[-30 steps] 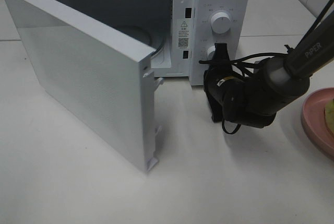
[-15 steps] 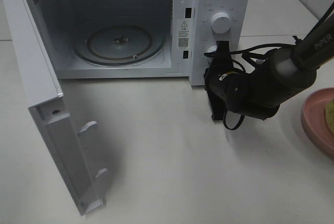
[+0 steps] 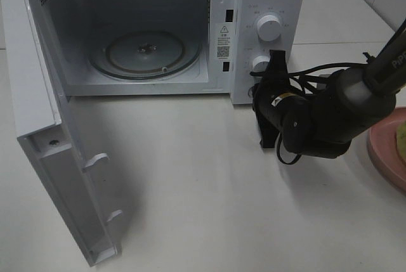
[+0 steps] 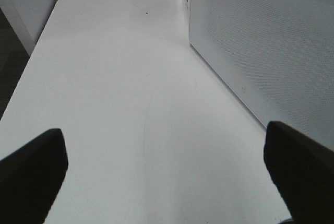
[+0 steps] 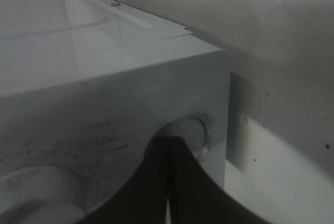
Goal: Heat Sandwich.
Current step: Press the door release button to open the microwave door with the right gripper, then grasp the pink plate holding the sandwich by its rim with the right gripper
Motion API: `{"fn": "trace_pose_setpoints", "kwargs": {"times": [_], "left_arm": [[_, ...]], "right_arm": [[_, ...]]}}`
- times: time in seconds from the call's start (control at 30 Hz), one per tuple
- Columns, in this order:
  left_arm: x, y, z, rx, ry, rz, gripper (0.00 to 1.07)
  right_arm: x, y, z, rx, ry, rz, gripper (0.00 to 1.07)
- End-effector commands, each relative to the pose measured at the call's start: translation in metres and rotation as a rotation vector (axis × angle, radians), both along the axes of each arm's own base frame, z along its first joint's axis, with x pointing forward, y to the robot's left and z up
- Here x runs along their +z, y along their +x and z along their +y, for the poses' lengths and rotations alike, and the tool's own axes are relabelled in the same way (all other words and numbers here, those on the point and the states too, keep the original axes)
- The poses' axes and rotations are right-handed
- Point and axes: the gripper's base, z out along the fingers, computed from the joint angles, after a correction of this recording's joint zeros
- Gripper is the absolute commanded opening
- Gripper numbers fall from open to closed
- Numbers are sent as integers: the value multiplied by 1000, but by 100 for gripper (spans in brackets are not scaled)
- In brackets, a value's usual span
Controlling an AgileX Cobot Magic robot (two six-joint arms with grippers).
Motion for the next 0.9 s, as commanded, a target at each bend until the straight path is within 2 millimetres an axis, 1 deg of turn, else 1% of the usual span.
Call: {"fn": "trace_pose_setpoints", "kwargs": {"times": [0.03, 0.07, 0.13, 0.23, 0.27, 0.33, 0.37, 0.43, 0.5, 0.57, 0.63, 0.7, 0.73, 0.8, 0.87, 0.9], "left_arm": [[-1, -4, 0, -5, -3, -27, 98], [-1, -4, 0, -5, -3, -27, 98], [-1, -4, 0, -5, -3, -27, 98], [-1, -4, 0, -5, -3, -27, 98], [-1, -4, 0, -5, -3, -27, 98], [-1, -4, 0, -5, -3, -27, 98], [-1, -4, 0, -5, -3, -27, 98], [-1, -4, 0, -5, -3, -27, 98], [-1, -4, 0, -5, -3, -27, 98], [-1, -4, 0, -5, -3, -27, 98], [-1, -4, 0, -5, -3, -27, 98], [-1, -4, 0, -5, -3, -27, 98], [-1, -4, 0, -5, -3, -27, 98], [-1, -4, 0, -5, -3, -27, 98], [-1, -4, 0, -5, -3, -27, 98], [-1, -4, 0, -5, -3, -27, 98]], "right_arm": [[6, -8, 5, 28, 19, -20, 0], [5, -15, 5, 42, 18, 23, 0], [6, -18, 4, 50, 14, 34, 0], [14, -27, 0, 65, 6, 38, 0], [14, -27, 0, 65, 6, 38, 0], [18, -33, -2, 77, 0, 59, 0], [23, -40, -4, 106, -14, 90, 0], [25, -43, -4, 123, -20, 101, 0], [33, -53, -4, 195, -46, 137, 0], [36, -55, -3, 226, -57, 150, 0], [44, -61, 0, 332, -113, 181, 0], [50, -65, 1, 401, -163, 194, 0], [50, -65, 1, 401, -163, 194, 0], [54, -71, 1, 489, -244, 214, 1], [57, -74, 1, 543, -300, 231, 1], [57, -74, 1, 543, -300, 231, 1]]}}
